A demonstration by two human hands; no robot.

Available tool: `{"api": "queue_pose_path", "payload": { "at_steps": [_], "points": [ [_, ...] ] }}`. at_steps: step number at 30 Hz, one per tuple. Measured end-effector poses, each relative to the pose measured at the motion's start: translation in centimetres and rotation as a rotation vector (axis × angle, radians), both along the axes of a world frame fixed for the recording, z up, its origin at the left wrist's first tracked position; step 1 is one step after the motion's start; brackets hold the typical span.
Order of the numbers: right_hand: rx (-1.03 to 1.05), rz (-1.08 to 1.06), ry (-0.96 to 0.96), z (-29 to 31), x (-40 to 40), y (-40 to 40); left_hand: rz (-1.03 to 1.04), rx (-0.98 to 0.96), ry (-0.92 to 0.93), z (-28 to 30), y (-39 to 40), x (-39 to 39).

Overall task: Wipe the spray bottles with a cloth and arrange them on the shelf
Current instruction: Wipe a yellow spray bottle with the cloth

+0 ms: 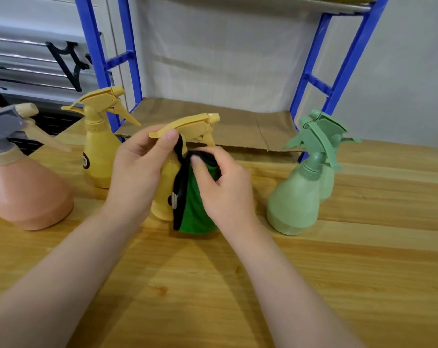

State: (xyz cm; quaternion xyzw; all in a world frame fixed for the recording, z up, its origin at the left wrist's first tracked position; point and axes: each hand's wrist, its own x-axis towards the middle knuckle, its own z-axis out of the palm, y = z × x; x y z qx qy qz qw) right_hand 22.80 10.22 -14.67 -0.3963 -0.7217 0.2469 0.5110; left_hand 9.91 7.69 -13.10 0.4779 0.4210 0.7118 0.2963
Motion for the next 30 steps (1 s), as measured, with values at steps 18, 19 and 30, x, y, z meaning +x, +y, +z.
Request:
{"api": "queue_pose_path", "payload": {
  "at_steps": [18, 19, 30],
  "points": [
    [-0.197, -0.101, -0.194, 4.1, 8.2, -3.8, -0.003, -0.013, 0.046, 2.2, 2.6, 3.8],
    [-0.202, -0.103, -0.189, 4.1, 8.7, -4.6, -0.01, -0.012, 0.044, 2.2, 3.1, 4.4],
    [-0.214, -0.154, -0.224, 3.3, 11.0, -5.8, -0.054, -0.018, 0.132, 1.2, 7.5, 10.2]
  ]
}}
